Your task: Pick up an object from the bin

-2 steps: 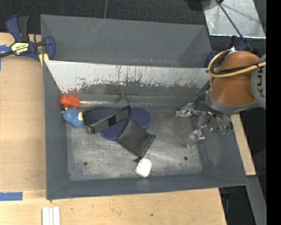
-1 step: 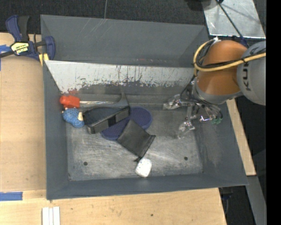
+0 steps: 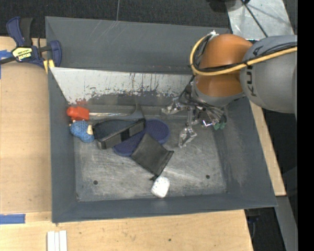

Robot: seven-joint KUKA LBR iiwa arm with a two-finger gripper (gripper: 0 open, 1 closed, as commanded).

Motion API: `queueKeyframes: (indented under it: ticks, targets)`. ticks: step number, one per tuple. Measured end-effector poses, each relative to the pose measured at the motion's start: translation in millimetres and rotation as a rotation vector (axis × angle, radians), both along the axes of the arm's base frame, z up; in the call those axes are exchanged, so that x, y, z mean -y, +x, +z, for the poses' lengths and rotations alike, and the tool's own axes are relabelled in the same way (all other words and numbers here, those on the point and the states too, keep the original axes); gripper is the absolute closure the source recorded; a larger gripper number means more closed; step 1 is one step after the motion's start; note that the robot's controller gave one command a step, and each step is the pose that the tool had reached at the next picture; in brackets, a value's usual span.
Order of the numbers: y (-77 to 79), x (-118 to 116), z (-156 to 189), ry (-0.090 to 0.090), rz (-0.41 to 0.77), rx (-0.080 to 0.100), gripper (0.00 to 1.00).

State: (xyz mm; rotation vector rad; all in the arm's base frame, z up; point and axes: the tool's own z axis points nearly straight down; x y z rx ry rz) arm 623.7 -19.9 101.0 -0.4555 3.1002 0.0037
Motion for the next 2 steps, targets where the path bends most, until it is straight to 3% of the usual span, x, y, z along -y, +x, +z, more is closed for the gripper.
queueKeyframes:
  ticks: [1,2]
  targets:
    - [-8.9,-55.9,-19.9,0.000,0.032,-0.006,0.00]
    - [-7.4,-52.2,-18.1,-0.002,0.028,-0.002,1.00]
